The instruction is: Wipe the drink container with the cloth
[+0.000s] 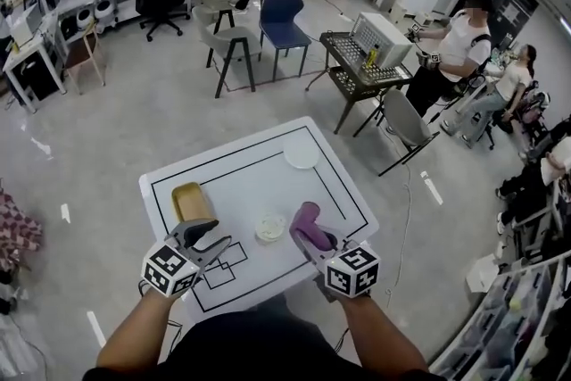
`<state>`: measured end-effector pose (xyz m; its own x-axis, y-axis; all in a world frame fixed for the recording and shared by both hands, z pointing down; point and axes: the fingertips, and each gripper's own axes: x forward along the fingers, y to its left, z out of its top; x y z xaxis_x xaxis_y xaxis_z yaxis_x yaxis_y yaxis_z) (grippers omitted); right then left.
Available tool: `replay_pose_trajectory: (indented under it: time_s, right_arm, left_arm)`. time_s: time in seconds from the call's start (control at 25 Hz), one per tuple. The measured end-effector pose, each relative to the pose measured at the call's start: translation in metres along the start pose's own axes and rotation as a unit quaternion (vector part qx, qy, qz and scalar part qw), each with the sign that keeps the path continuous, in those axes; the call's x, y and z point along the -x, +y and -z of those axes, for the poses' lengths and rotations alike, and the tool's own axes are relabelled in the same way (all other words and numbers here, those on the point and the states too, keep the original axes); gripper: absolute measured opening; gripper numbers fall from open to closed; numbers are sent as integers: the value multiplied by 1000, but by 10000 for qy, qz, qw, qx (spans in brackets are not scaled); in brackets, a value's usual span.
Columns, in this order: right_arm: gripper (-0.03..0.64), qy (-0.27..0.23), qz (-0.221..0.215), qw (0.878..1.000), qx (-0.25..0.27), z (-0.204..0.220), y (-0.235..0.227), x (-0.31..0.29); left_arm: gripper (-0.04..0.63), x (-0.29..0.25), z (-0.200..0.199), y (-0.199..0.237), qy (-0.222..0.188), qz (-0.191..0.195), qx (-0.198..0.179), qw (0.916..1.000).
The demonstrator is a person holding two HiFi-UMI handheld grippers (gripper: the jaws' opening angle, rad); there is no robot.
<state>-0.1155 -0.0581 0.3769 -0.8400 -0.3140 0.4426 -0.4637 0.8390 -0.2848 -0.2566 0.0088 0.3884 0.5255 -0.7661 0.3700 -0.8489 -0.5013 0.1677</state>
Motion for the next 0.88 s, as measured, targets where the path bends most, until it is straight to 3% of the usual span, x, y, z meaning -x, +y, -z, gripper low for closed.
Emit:
replay_pose_trajectory:
  time_s: [0.24,0.4,0.88]
  right_arm:
    - [66,393,-846,9947,440,1,10,-35]
    - [66,748,-1049,9891,713,13,9,-53]
    - [66,1394,-1645,9702,1105,47,8,-112]
  left_arm:
    - [330,-53,31,-9,543,253,-279,9978]
    - [388,-87,57,-15,879,197,-456,9949]
    - [431,-171,96,4,1518,75,-1169,9814]
